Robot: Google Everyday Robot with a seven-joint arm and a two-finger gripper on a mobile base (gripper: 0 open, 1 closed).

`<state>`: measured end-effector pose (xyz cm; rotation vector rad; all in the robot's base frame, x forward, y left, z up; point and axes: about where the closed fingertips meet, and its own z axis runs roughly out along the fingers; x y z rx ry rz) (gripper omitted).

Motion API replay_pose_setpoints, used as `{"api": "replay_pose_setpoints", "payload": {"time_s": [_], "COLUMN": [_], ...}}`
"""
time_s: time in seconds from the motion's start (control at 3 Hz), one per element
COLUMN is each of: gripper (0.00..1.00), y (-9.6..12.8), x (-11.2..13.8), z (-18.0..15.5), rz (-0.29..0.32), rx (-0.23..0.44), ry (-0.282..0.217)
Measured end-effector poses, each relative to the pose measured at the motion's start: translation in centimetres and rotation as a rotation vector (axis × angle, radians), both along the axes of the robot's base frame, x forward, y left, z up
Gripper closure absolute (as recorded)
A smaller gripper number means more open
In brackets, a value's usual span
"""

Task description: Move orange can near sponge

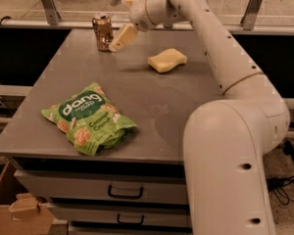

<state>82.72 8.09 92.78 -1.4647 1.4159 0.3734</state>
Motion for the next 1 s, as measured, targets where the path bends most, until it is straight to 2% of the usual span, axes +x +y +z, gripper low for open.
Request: {"api": "replay_pose_setpoints", "payload": {"time_s": [0.33, 0.67, 1.0], "gripper": [0.0, 0.0, 0.0], "y": [3.6, 5.6, 5.8], "x": [1.5, 2.9, 4.7], "z": [-1.0, -2.6, -3.6], "rz": [-0.043, -0.086, -0.137], "rx": [0.048, 0.111, 0.171], "ry": [0.068, 0.153, 0.201]}}
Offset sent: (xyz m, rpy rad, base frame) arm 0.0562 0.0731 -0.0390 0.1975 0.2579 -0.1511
